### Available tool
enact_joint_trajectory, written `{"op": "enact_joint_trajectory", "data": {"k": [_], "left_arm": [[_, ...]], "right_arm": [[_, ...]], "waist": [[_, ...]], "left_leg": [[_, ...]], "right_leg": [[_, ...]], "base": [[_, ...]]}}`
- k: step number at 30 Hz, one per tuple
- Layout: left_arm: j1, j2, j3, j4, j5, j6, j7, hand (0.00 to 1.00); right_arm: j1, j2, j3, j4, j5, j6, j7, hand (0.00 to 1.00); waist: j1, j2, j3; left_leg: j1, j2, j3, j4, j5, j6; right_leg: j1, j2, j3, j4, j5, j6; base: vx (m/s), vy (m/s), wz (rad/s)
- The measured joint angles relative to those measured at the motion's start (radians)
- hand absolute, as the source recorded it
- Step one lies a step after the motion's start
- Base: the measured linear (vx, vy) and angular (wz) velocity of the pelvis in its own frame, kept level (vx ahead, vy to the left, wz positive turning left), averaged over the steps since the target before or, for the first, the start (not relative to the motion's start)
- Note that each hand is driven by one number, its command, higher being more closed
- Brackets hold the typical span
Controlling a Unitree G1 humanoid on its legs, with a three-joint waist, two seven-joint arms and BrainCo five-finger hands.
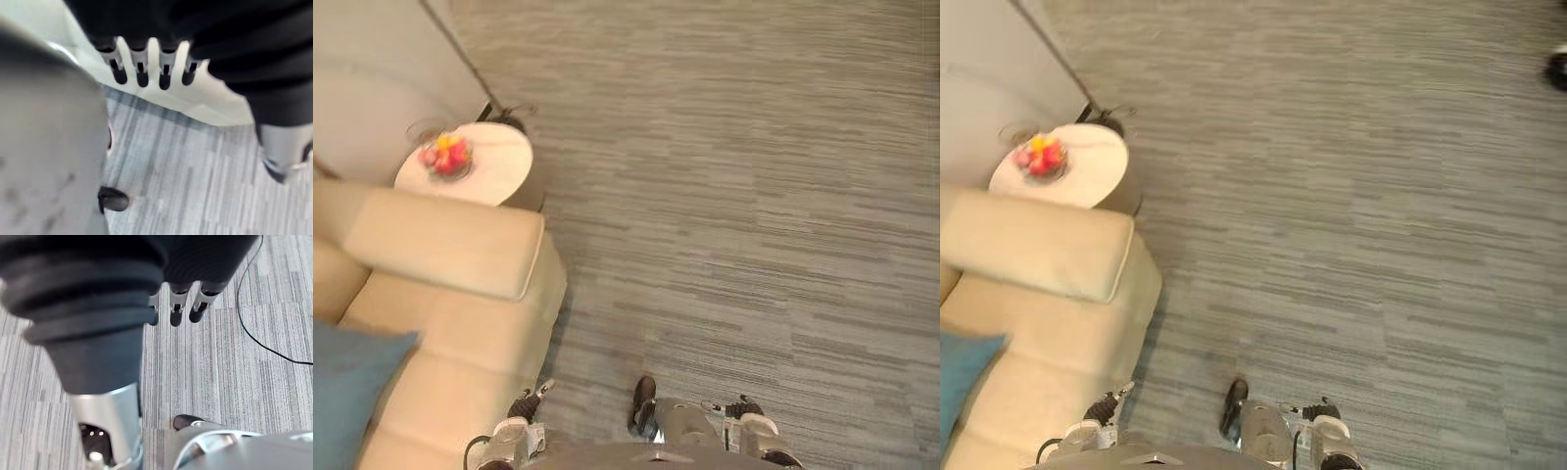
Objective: Pick up cushions and gather them together orderly.
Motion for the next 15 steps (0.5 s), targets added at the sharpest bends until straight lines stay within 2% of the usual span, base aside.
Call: {"op": "enact_joint_trajectory", "data": {"k": [2,4,5,7,9,10,11,12,13,15], "left_arm": [[0.0,0.0,0.001,-0.014,-0.001,-0.003,0.0,0.0],[-0.001,-0.006,0.006,-0.04,-0.001,-0.003,0.0,0.0],[-0.001,-0.009,0.012,-0.041,-0.001,-0.004,0.0,0.0],[-0.007,-0.019,0.024,-0.039,-0.001,-0.004,0.001,0.0],[-0.013,-0.019,0.037,-0.032,-0.001,0.0,0.001,0.0],[-0.019,-0.018,0.042,-0.031,-0.001,0.0,0.001,0.0],[-0.017,-0.012,0.041,-0.03,0.0,0.001,0.001,0.0],[-0.018,-0.005,0.038,-0.022,0.0,0.001,0.001,0.0],[-0.02,0.004,0.031,-0.013,0.0,0.0,0.001,0.0],[-0.02,0.013,0.019,0.001,0.0,0.001,0.001,0.0]], "right_arm": [[0.004,0.003,-0.01,0.007,0.004,0.001,-0.001,0.0],[0.019,0.01,-0.01,-0.018,0.004,0.001,-0.001,0.0],[0.022,0.013,-0.012,-0.021,0.004,-0.002,-0.003,0.0],[0.027,0.019,-0.028,-0.028,0.004,-0.001,-0.004,0.0],[0.053,0.034,-0.037,-0.071,0.004,-0.003,-0.004,0.0],[0.06,0.037,-0.037,-0.08,0.004,-0.003,-0.003,0.0],[0.07,0.047,-0.038,-0.095,0.004,-0.003,-0.004,0.0],[0.086,0.054,-0.037,-0.093,0.003,-0.004,-0.003,0.0],[0.099,0.06,-0.038,-0.087,0.004,-0.001,-0.003,0.0],[0.105,0.061,-0.038,-0.064,0.004,-0.001,-0.002,0.0]], "waist": [[0.011,-0.005,0.003],[0.028,-0.007,0.004],[0.031,-0.008,0.005],[0.034,-0.007,0.004],[0.031,-0.007,0.003],[0.03,-0.01,0.002],[0.028,-0.027,-0.006],[0.026,-0.032,-0.01],[0.023,-0.056,-0.024],[0.02,-0.054,-0.027]], "left_leg": [[-0.039,-0.059,-0.064,-0.091,-0.02,0.005],[-0.09,-0.11,-0.18,-0.249,-0.019,0.001],[-0.099,-0.129,-0.251,-0.325,-0.009,-0.003],[-0.088,-0.138,-0.326,-0.399,0.009,0.007],[-0.057,-0.127,-0.309,-0.428,0.048,0.0],[-0.049,-0.125,-0.297,-0.432,0.048,0.0],[-0.031,-0.125,-0.263,-0.452,0.049,0.0],[-0.012,-0.128,-0.231,-0.482,0.051,0.001],[0.008,-0.139,-0.212,-0.513,0.065,0.0],[0.034,-0.158,-0.198,-0.551,0.087,0.002]], "right_leg": [[0.027,0.015,0.054,-0.022,0.001,0.001],[0.026,0.03,0.121,-0.027,0.004,0.007],[0.026,0.036,0.146,-0.038,0.01,0.016],[0.025,0.046,0.166,-0.043,0.019,0.028],[0.033,0.057,0.193,-0.043,0.03,0.039],[0.034,0.057,0.199,-0.045,0.033,0.045],[0.032,0.056,0.226,-0.052,0.042,0.057],[0.03,0.054,0.25,-0.06,0.049,0.062],[0.03,0.051,0.274,-0.069,0.064,0.07],[0.027,0.047,0.305,-0.073,0.095,0.074]], "base": [[0.05,0.034,-0.93],[0.04,0.052,-1.34],[0.04,0.059,-1.24],[0.06,0.083,-1.27],[0.11,0.133,-1.31],[0.1,0.145,-0.99],[0.1,0.148,-0.76],[0.15,0.172,-0.74],[0.17,0.159,-0.6],[0.16,0.132,-0.48]]}}
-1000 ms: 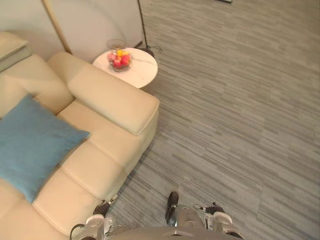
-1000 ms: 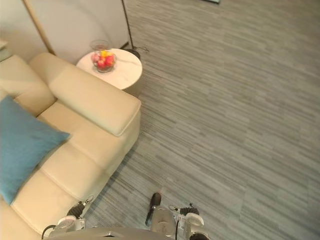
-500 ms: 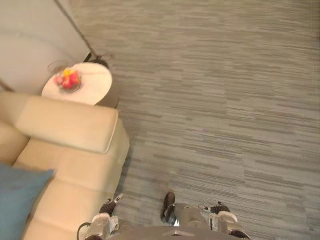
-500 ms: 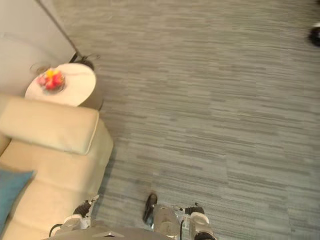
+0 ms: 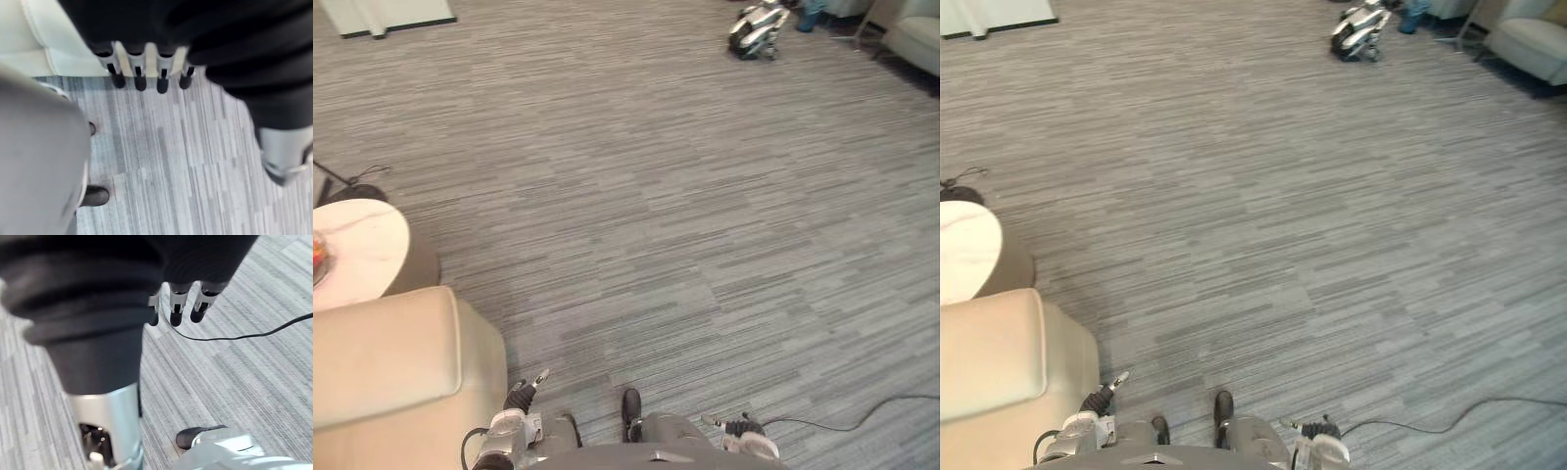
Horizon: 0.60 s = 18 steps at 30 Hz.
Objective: Pick up cushions and gather them together orderly.
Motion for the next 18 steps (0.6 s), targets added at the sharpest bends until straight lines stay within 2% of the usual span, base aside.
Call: {"op": "enact_joint_trajectory", "data": {"k": [1,3,8,10,11,12,13,14,16,18], "left_arm": [[0.0,0.001,0.0,0.006,0.0,0.0,0.0,0.0],[0.0,0.003,-0.015,0.013,0.0,0.0,0.0,0.0],[0.001,0.007,-0.019,0.041,0.0,0.0,0.0,0.0],[0.0,0.001,-0.026,0.04,0.0,0.0,0.0,0.0],[0.002,0.001,-0.036,0.039,0.0,0.0,0.0,0.0],[0.006,0.008,-0.05,0.035,-0.001,0.0,0.0,0.0],[0.008,0.014,-0.054,0.033,-0.003,0.0,0.0,0.0],[0.007,0.023,-0.058,0.034,-0.003,0.0,-0.001,0.0],[0.007,0.027,-0.059,0.035,-0.002,0.0,-0.001,0.0],[0.001,0.022,-0.066,0.036,-0.001,0.0,-0.006,0.0]], "right_arm": [[-0.003,-0.002,-0.002,0.013,0.0,0.001,0.001,0.0],[0.001,-0.009,-0.003,0.019,0.0,0.0,0.002,0.0],[-0.017,-0.028,0.003,0.053,-0.001,0.0,0.003,0.0],[-0.031,-0.039,0.008,0.059,-0.004,0.001,0.005,0.0],[-0.042,-0.042,0.007,0.059,-0.009,0.001,0.006,0.0],[-0.047,-0.046,0.007,0.062,-0.009,0.0,0.003,0.0],[-0.048,-0.046,0.008,0.064,-0.009,0.0,0.002,0.0],[-0.058,-0.047,0.012,0.077,-0.01,-0.002,0.003,0.0],[-0.072,-0.049,0.034,0.087,-0.01,-0.009,0.004,0.0],[-0.086,-0.06,0.04,0.087,-0.009,-0.01,0.006,0.0]], "waist": [[-0.002,-0.011,-0.008],[-0.007,0.0,-0.012],[-0.002,0.015,-0.019],[0.0,0.023,-0.017],[0.002,0.029,-0.009],[0.005,0.034,-0.005],[0.01,0.029,-0.004],[0.014,0.024,-0.006],[0.019,0.022,-0.007],[0.015,0.042,0.004]], "left_leg": [[0.021,-0.009,0.014,-0.015,0.01,0.003],[0.033,-0.019,0.034,-0.024,0.016,0.012],[0.077,-0.049,0.038,-0.036,0.017,0.014],[0.083,-0.041,0.052,-0.039,0.017,0.016],[0.097,-0.04,0.079,-0.051,0.013,0.022],[0.108,-0.039,0.105,-0.053,0.013,0.022],[0.117,-0.039,0.121,-0.054,0.012,0.021],[0.128,-0.039,0.132,-0.053,0.01,0.019],[0.14,-0.036,0.136,-0.048,0.009,0.019],[0.141,-0.028,0.14,-0.046,0.009,0.019]], "right_leg": [[-0.002,-0.003,0.017,0.0,0.028,0.0],[-0.003,-0.003,0.042,-0.004,0.045,-0.013],[0.024,-0.009,0.104,-0.048,0.065,0.004],[0.019,-0.024,0.019,-0.055,0.062,-0.008],[0.003,-0.077,-0.195,0.014,-0.018,-0.069],[-0.011,-0.139,-0.359,0.075,-0.041,-0.071],[-0.013,-0.161,-0.417,0.096,-0.036,-0.066],[-0.017,-0.169,-0.456,0.121,-0.031,-0.054],[-0.007,-0.144,-0.41,0.1,-0.031,-0.052],[-0.002,-0.122,-0.383,0.063,-0.016,-0.05]], "base": [[0.18,0.138,-0.45],[0.2,0.145,-0.44],[0.15,0.129,-0.47],[0.02,0.051,-0.35],[-0.01,0.035,-0.37],[0.0,0.045,-0.44],[0.01,0.03,-0.52],[0.02,-0.062,-0.55],[0.03,-0.128,-0.64],[-0.02,-0.09,-0.49]]}}
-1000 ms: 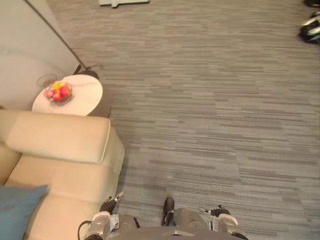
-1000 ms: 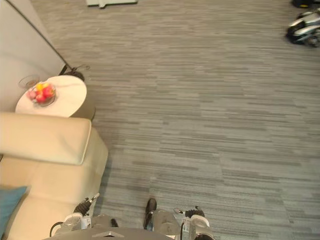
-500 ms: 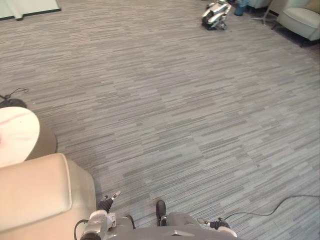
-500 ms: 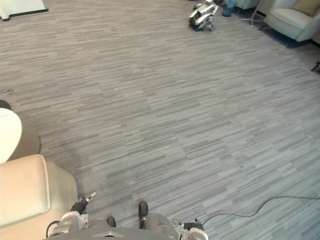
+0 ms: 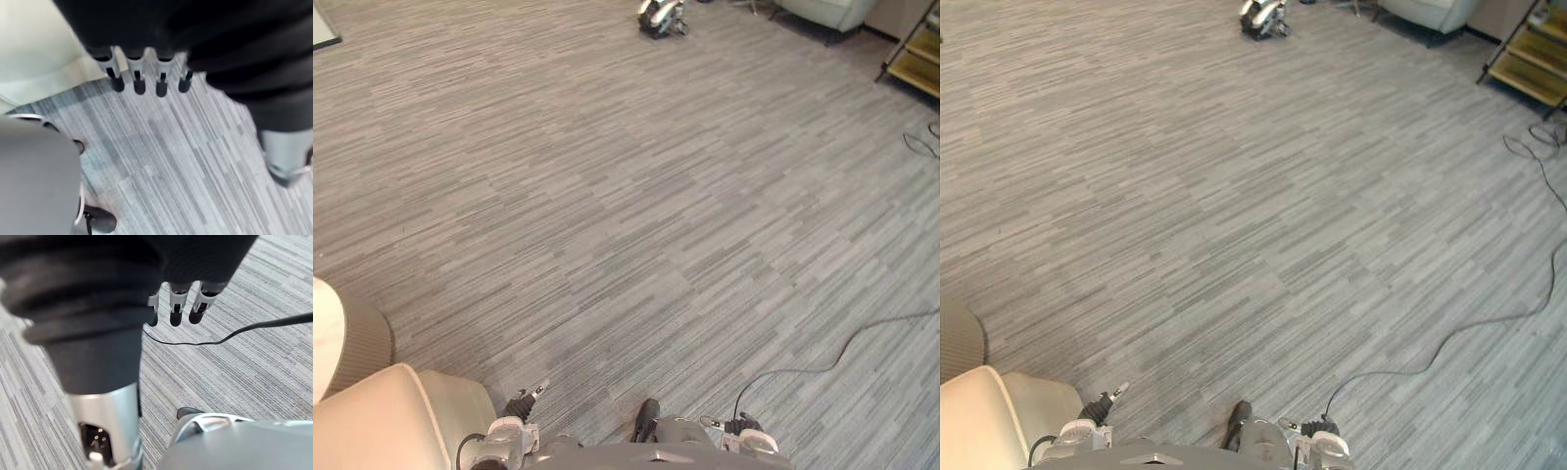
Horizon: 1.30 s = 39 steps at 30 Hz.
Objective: Pick up cushions and gather them together orderly.
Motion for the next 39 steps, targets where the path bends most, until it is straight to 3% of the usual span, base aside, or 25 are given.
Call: {"op": "enact_joint_trajectory", "data": {"k": [3,4,6,7,9,14,16,17,18,19,20,21,22,23,24,25,28,30,31,32,33,34,37,39], "left_arm": [[-0.001,-0.001,0.0,0.0,0.001,0.0,-0.011,0.0],[-0.002,-0.001,0.0,-0.001,0.001,0.0,-0.015,0.0],[-0.009,-0.004,0.0,-0.003,0.001,0.0,-0.016,0.0],[-0.013,-0.008,0.003,-0.01,0.001,0.0,-0.016,0.0],[-0.011,-0.024,0.011,-0.036,0.0,-0.001,-0.016,0.0],[-0.012,-0.033,0.012,-0.058,-0.001,0.0,-0.016,0.0],[-0.011,-0.037,0.023,-0.074,0.0,0.0,-0.016,0.0],[-0.011,-0.046,0.047,-0.08,0.0,0.0,-0.015,0.0],[0.0,-0.07,0.071,-0.076,0.001,-0.001,-0.014,0.0],[0.0,-0.071,0.071,-0.076,0.0,-0.001,-0.014,0.0],[0.002,-0.062,0.078,-0.086,-0.001,-0.005,-0.015,0.0],[0.01,-0.044,0.085,-0.109,-0.002,-0.007,-0.016,0.0],[0.016,-0.03,0.089,-0.123,-0.002,-0.01,-0.015,0.0],[0.018,-0.034,0.091,-0.127,-0.002,-0.011,-0.014,0.0],[0.03,-0.038,0.103,-0.127,-0.002,-0.012,-0.014,0.0],[0.033,-0.037,0.11,-0.123,-0.001,-0.009,-0.014,0.0],[0.044,-0.024,0.104,-0.111,0.0,-0.008,-0.015,0.0],[0.043,-0.018,0.079,-0.107,0.0,-0.004,-0.015,0.0],[0.044,-0.015,0.067,-0.105,0.0,0.0,-0.014,0.0],[0.046,-0.015,0.061,-0.103,0.0,0.001,-0.014,0.0],[0.05,-0.012,0.046,-0.097,0.0,0.002,-0.015,0.0],[0.058,-0.01,0.046,-0.094,0.0,0.002,-0.014,0.0],[0.051,-0.006,0.044,-0.069,-0.001,0.003,-0.014,0.0],[0.048,-0.007,0.035,-0.054,-0.001,0.004,-0.014,0.0]], "right_arm": [[0.0,-0.005,-0.002,0.001,0.002,-0.001,-0.003,0.0],[0.003,-0.005,-0.002,0.001,0.007,-0.002,-0.004,0.0],[0.005,-0.008,-0.002,0.001,0.016,-0.006,-0.004,0.0],[0.005,-0.008,-0.005,-0.001,0.021,-0.011,-0.004,0.0],[0.005,-0.015,-0.011,-0.004,0.023,-0.011,-0.007,0.0],[0.03,-0.006,-0.039,-0.04,0.058,-0.01,-0.01,0.0],[0.053,0.002,-0.041,-0.066,0.059,-0.011,-0.019,0.0],[0.063,0.004,-0.039,-0.082,0.059,-0.011,-0.022,0.0],[0.057,-0.005,-0.041,-0.093,0.06,-0.01,-0.023,0.0],[0.057,-0.004,-0.041,-0.093,0.06,-0.011,-0.023,0.0],[0.059,0.006,-0.04,-0.104,0.061,-0.012,-0.025,0.0],[0.073,0.027,-0.044,-0.096,0.061,-0.01,-0.03,0.0],[0.074,0.031,-0.043,-0.09,0.061,-0.01,-0.03,0.0],[0.068,0.026,-0.042,-0.082,0.06,-0.007,-0.028,0.0],[0.06,0.028,-0.042,-0.092,0.06,-0.008,-0.027,0.0],[0.063,0.045,-0.043,-0.1,0.059,-0.009,-0.025,0.0],[0.069,0.071,-0.073,-0.117,0.057,-0.012,-0.01,0.0],[0.067,0.076,-0.081,-0.118,0.057,-0.013,-0.001,0.0],[0.061,0.07,-0.082,-0.119,0.057,-0.014,0.001,0.0],[0.056,0.063,-0.08,-0.119,0.057,-0.014,0.002,0.0],[0.051,0.056,-0.08,-0.118,0.056,-0.014,0.002,0.0],[0.048,0.049,-0.076,-0.119,0.055,-0.014,0.003,0.0],[0.025,0.038,-0.07,-0.116,0.047,-0.02,0.003,0.0],[0.007,0.024,-0.057,-0.117,0.045,-0.023,0.004,0.0]], "waist": [[-0.007,0.006,0.004],[-0.012,0.006,0.006],[-0.013,0.011,0.014],[-0.007,0.019,0.026],[0.01,0.034,0.042],[0.01,0.036,0.046],[0.012,0.026,0.053],[0.017,0.027,0.053],[0.036,0.063,0.037],[0.036,0.063,0.037],[0.033,0.048,0.047],[0.032,0.003,0.049],[0.036,-0.023,0.041],[0.038,-0.013,0.036],[0.054,-0.016,0.017],[0.056,-0.01,-0.009],[0.035,-0.044,-0.034],[0.033,-0.055,-0.036],[0.029,-0.055,-0.025],[0.025,-0.053,-0.018],[0.011,-0.034,-0.003],[0.001,-0.035,-0.002],[-0.012,-0.026,0.006],[-0.037,-0.012,0.022]], "left_leg": [[-0.025,0.021,0.0,0.054,-0.004,-0.006],[-0.055,0.041,0.0,0.136,-0.02,-0.027],[-0.105,0.082,0.003,0.283,-0.043,-0.032],[-0.155,0.122,0.005,0.436,-0.045,-0.03],[-0.217,0.151,-0.029,0.567,-0.085,-0.009],[-0.298,0.12,-0.073,0.385,-0.118,-0.019],[-0.307,0.092,-0.11,0.252,-0.103,-0.024],[-0.298,0.074,-0.131,0.161,-0.056,-0.039],[-0.302,0.086,-0.116,0.116,-0.012,-0.034],[-0.303,0.087,-0.113,0.117,-0.012,-0.034],[-0.301,0.085,-0.097,0.144,-0.012,-0.037],[-0.298,0.054,-0.077,0.184,-0.013,-0.036],[-0.306,0.042,-0.065,0.209,-0.02,-0.031],[-0.329,0.046,-0.084,0.279,-0.074,-0.026],[-0.343,0.038,-0.079,0.294,-0.092,0.012],[-0.326,0.029,-0.049,0.299,-0.114,0.028],[-0.289,-0.016,-0.009,0.298,-0.153,0.057],[-0.246,-0.044,-0.005,0.285,-0.176,0.068],[-0.186,-0.056,0.0,0.268,-0.197,0.074],[-0.15,-0.057,-0.002,0.251,-0.204,0.078],[-0.07,-0.056,-0.01,0.22,-0.219,0.079],[0.0,-0.043,-0.01,0.181,-0.228,0.068],[0.084,-0.008,0.008,0.106,-0.227,0.056],[0.136,0.03,0.003,0.061,-0.22,0.045]], "right_leg": [[0.015,0.026,0.022,-0.059,0.01,0.008],[0.023,0.032,0.024,-0.066,0.008,0.009],[0.038,0.049,0.039,-0.072,0.002,0.007],[0.051,0.068,0.068,-0.072,-0.004,0.001],[0.061,0.099,0.131,-0.07,-0.011,-0.002],[0.061,0.084,0.202,-0.07,-0.011,-0.001],[0.058,0.067,0.231,-0.07,-0.011,-0.001],[0.054,0.065,0.266,-0.094,-0.012,-0.001],[0.02,0.094,0.263,-0.005,-0.055,-0.006],[0.016,0.092,0.262,0.004,-0.057,-0.006],[-0.011,0.07,0.27,0.187,-0.138,0.01],[0.037,0.035,0.302,0.197,-0.19,0.031],[0.051,0.022,0.327,0.165,-0.237,0.051],[0.056,0.039,0.38,0.156,-0.259,0.062],[0.042,0.042,0.423,0.163,-0.277,0.078],[0.023,0.027,0.453,0.195,-0.296,0.084],[-0.065,-0.023,0.462,0.412,-0.323,0.128],[-0.132,-0.054,0.454,0.607,-0.299,0.155],[-0.175,-0.087,0.416,0.755,-0.22,0.155],[-0.188,-0.109,0.383,0.823,-0.169,0.143],[-0.196,-0.148,0.301,0.92,-0.162,0.108],[-0.219,-0.172,0.226,0.961,-0.202,0.079],[-0.322,-0.17,0.102,0.882,-0.267,0.052],[-0.403,-0.127,0.036,0.616,-0.226,0.036]], "base": [[-0.03,-0.067,-0.24],[-0.02,-0.058,-0.05],[-0.03,-0.051,-0.23],[-0.01,-0.033,-0.46],[0.01,0.005,-0.84],[0.04,0.073,-0.59],[0.06,0.179,-0.5],[0.13,0.162,-0.93],[0.12,0.127,-0.85],[0.15,0.07,-0.65],[0.21,0.095,-0.09],[0.21,0.095,-0.16],[0.21,0.056,-0.33],[0.2,0.138,-0.85],[0.27,0.181,-1.07],[0.37,0.232,-0.87],[0.37,0.145,-0.31],[0.35,0.098,-0.12],[0.33,0.07,-0.06],[0.41,0.063,-0.01],[0.36,0.008,0.02],[0.37,-0.012,-0.03],[0.38,-0.084,-0.15],[0.48,-0.2,-0.03]]}}
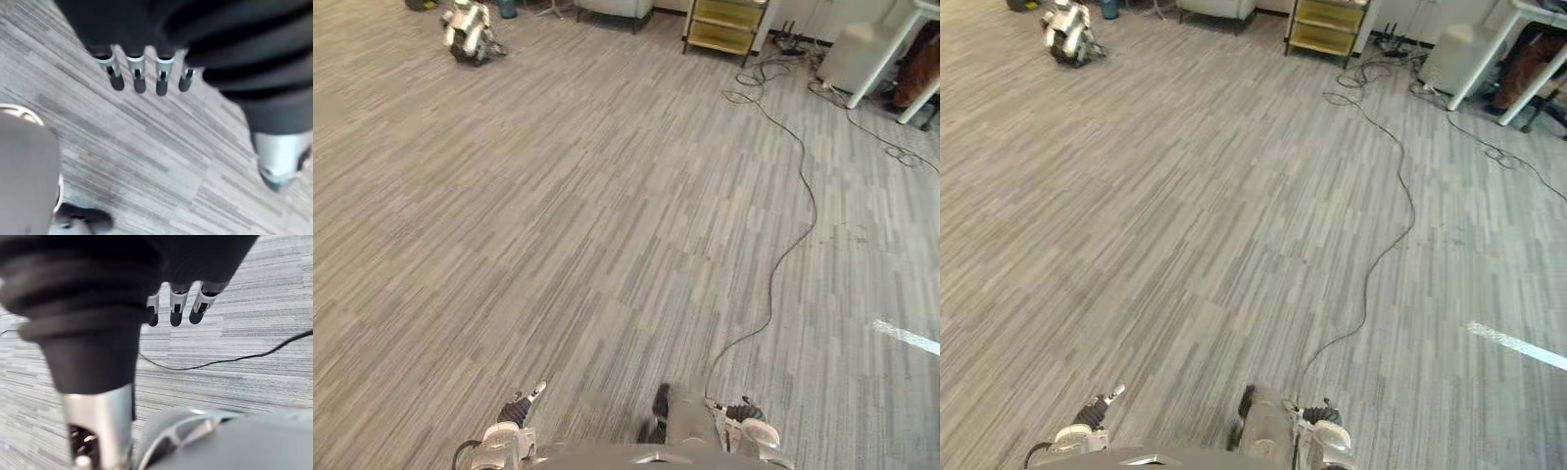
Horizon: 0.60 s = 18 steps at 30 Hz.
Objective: Pick up cushions and gather them together orderly.
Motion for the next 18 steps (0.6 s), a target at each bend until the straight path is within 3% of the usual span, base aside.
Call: {"op": "enact_joint_trajectory", "data": {"k": [2,3,4,5,7,9,10,11,12,13,14,16,18], "left_arm": [[-0.011,0.014,-0.029,0.012,0.0,-0.002,0.0,0.0],[-0.015,0.024,-0.031,0.015,0.002,-0.004,0.0,0.0],[-0.026,0.01,-0.032,0.024,0.003,-0.004,0.001,0.0],[-0.036,0.008,-0.035,0.023,0.012,-0.016,-0.005,0.0],[-0.037,0.0,-0.03,0.022,0.025,-0.017,-0.002,0.0],[-0.032,-0.017,-0.028,0.024,0.039,-0.015,-0.001,0.0],[-0.031,-0.022,-0.026,0.024,0.039,-0.015,-0.002,0.0],[-0.033,-0.026,-0.024,0.023,0.038,-0.015,-0.003,0.0],[-0.034,-0.027,-0.025,0.019,0.039,-0.014,-0.004,0.0],[-0.034,-0.027,-0.025,0.019,0.039,-0.014,-0.004,0.0],[-0.033,-0.024,-0.023,0.012,0.039,-0.013,-0.003,0.0],[-0.034,-0.027,-0.015,-0.02,0.038,-0.013,-0.003,0.0],[-0.032,-0.03,-0.016,-0.051,0.038,-0.014,-0.004,0.0]], "right_arm": [[0.003,0.0,0.025,0.007,-0.002,0.002,0.0,0.0],[0.001,0.001,0.026,0.026,-0.003,0.003,0.001,0.0],[-0.025,-0.01,0.021,0.039,-0.004,0.003,0.002,0.0],[-0.059,-0.015,0.015,0.048,-0.006,0.004,0.0,0.0],[-0.057,-0.016,0.01,0.075,-0.004,0.005,-0.001,0.0],[-0.021,-0.027,-0.009,0.074,-0.003,0.005,-0.002,0.0],[-0.015,-0.027,-0.016,0.073,-0.002,0.006,-0.002,0.0],[-0.005,-0.027,-0.02,0.074,0.0,0.006,-0.004,0.0],[0.013,-0.027,-0.018,0.072,0.01,0.007,-0.009,0.0],[0.016,-0.027,-0.017,0.071,0.012,0.007,-0.009,0.0],[0.038,-0.021,-0.011,0.06,0.02,0.005,-0.01,0.0],[0.055,-0.01,-0.012,0.037,0.042,0.007,-0.011,0.0],[0.07,-0.01,-0.011,0.036,0.047,0.005,-0.013,0.0]], "waist": [[-0.005,-0.014,0.012],[-0.017,-0.029,0.023],[-0.014,0.008,0.04],[-0.019,-0.005,0.061],[-0.022,0.007,0.068],[-0.028,0.058,0.048],[-0.031,0.067,0.049],[-0.039,0.075,0.052],[-0.04,0.086,0.049],[-0.041,0.088,0.049],[-0.037,0.088,0.049],[-0.027,0.068,0.061],[-0.006,0.058,0.061]], "left_leg": [[0.045,-0.002,-0.027,-0.017,0.01,-0.016],[0.083,-0.008,-0.065,-0.022,0.018,-0.032],[0.086,0.014,-0.084,-0.008,0.033,-0.032],[0.057,-0.021,-0.162,-0.019,0.033,-0.035],[0.023,-0.025,-0.219,-0.045,0.122,-0.039],[-0.014,0.033,-0.26,0.177,0.131,-0.069],[-0.04,0.042,-0.273,0.25,0.15,-0.076],[-0.094,0.06,-0.29,0.38,0.212,-0.084],[-0.167,0.092,-0.294,0.56,0.385,-0.115],[-0.179,0.098,-0.292,0.583,0.421,-0.118],[-0.279,0.165,-0.243,0.813,0.391,-0.099],[-0.361,0.18,-0.195,0.911,0.293,-0.074],[-0.453,0.17,-0.155,0.899,0.224,-0.074]], "right_leg": [[0.006,0.047,0.006,-0.328,0.148,0.002],[0.058,0.072,0.026,-0.464,0.399,-0.077],[0.069,0.101,0.018,-0.468,0.399,-0.093],[0.056,0.092,0.065,-0.435,0.364,-0.096],[0.06,0.084,0.071,-0.359,0.282,-0.088],[0.106,0.118,0.055,-0.299,0.158,-0.065],[0.124,0.122,0.043,-0.296,0.144,-0.065],[0.158,0.13,0.033,-0.298,0.122,-0.07],[0.22,0.153,0.032,-0.326,0.09,-0.071],[0.233,0.158,0.032,-0.333,0.087,-0.071],[0.328,0.184,0.04,-0.377,0.051,-0.092],[0.413,0.191,0.064,-0.408,0.023,-0.087],[0.493,0.192,0.093,-0.465,0.013,-0.079]], "base": [[0.46,-0.21,0.01],[0.59,-0.253,-0.14],[0.63,-0.286,-0.28],[0.5,-0.271,-0.43],[0.3,-0.234,-0.22],[0.37,-0.185,0.01],[0.4,-0.131,0.19],[0.41,-0.129,0.13],[0.43,-0.118,0.09],[0.56,-0.123,-0.04],[0.38,-0.071,-0.09],[0.48,-0.092,-0.18],[0.43,-0.037,-0.39]]}}
